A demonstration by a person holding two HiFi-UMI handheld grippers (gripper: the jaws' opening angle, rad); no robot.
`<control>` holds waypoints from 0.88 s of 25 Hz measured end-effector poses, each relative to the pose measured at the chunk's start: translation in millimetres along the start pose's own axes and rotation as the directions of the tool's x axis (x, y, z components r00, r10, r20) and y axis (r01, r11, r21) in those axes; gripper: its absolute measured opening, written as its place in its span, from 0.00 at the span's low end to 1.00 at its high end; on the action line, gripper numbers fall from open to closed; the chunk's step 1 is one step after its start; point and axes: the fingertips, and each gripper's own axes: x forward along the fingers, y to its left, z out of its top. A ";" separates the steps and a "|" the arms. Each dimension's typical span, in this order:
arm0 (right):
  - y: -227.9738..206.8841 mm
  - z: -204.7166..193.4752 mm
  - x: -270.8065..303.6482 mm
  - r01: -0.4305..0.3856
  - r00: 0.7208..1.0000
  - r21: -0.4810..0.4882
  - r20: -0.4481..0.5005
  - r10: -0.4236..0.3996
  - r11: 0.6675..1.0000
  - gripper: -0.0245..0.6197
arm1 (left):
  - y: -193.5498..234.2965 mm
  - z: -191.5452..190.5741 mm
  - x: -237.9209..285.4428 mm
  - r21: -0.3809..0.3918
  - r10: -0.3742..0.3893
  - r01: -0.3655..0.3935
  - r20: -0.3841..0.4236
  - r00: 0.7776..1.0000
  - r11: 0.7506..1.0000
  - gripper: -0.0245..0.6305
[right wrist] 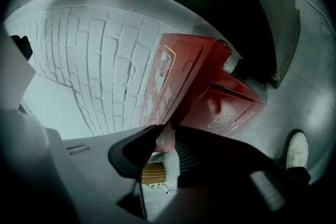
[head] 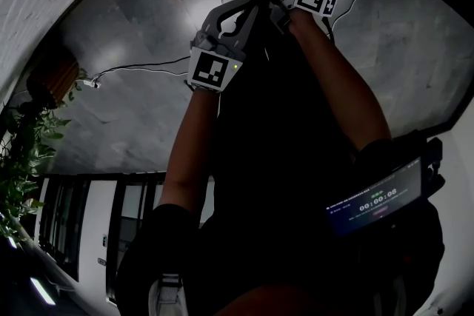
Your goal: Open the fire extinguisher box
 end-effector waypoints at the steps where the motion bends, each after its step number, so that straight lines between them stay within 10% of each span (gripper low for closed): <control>1: 6.2 1.5 -3.3 0.000 1.000 0.000 0.004 0.000 1.000 0.21 | -1.0 4.9 -2.1 -0.002 0.002 -0.002 0.003 1.000 1.000 0.04; 22: 131.6 53.2 -26.7 -0.216 0.961 -0.198 0.129 0.244 0.956 0.15 | 18.8 33.5 -17.9 -0.015 0.075 -0.074 0.078 0.994 0.997 0.04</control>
